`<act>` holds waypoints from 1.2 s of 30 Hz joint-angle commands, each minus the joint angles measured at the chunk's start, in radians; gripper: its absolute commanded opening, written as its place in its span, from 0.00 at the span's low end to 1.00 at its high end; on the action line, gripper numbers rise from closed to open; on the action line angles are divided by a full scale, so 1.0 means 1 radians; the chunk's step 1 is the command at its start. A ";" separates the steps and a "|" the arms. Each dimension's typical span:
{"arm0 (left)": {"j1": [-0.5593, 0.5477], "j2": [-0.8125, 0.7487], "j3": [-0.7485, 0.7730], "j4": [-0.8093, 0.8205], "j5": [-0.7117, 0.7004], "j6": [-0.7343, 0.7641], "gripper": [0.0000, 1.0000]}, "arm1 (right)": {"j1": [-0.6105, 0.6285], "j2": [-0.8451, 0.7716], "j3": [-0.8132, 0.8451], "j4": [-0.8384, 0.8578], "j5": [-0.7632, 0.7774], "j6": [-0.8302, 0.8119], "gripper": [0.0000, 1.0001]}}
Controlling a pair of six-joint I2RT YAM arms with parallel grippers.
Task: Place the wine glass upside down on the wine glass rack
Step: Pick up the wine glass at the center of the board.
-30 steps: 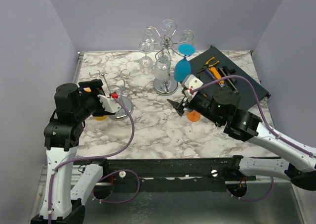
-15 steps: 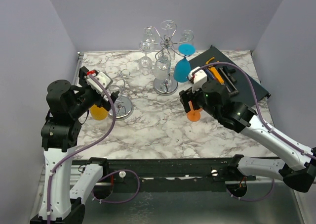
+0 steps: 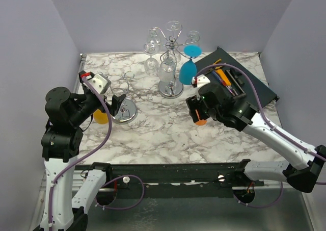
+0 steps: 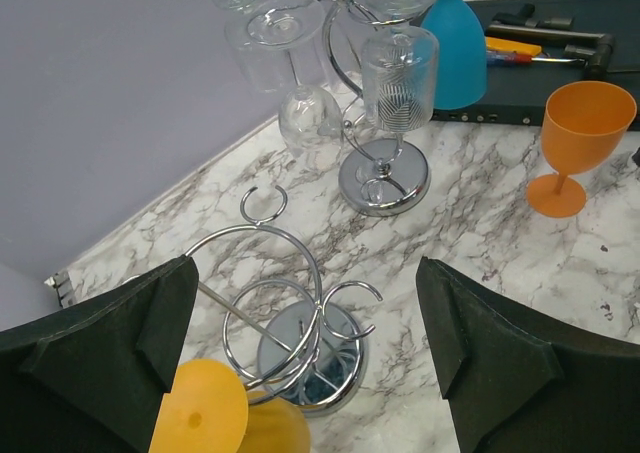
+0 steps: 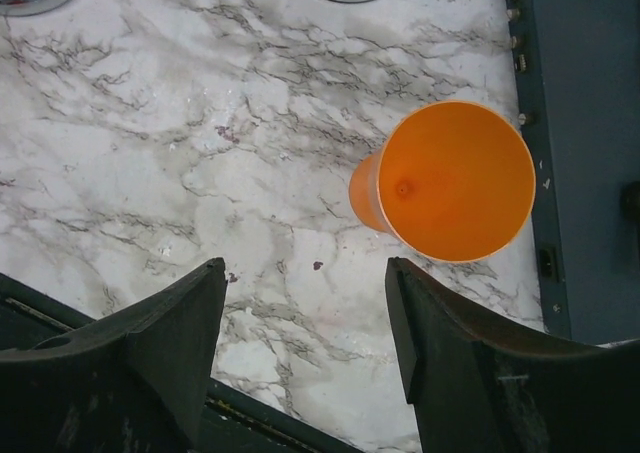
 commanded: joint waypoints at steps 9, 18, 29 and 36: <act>-0.003 -0.067 -0.058 0.017 0.070 -0.032 0.99 | -0.125 0.123 -0.085 0.201 -0.042 -0.109 0.62; -0.004 -0.085 -0.065 0.019 0.078 -0.047 0.99 | -0.135 0.149 -0.184 0.290 -0.089 -0.105 0.42; -0.003 -0.099 -0.105 0.018 0.133 -0.094 0.99 | -0.134 0.043 -0.080 0.270 -0.205 -0.094 0.01; -0.003 -0.069 -0.099 0.017 0.171 -0.129 0.99 | -0.135 -0.167 -0.102 0.431 -0.561 -0.061 0.01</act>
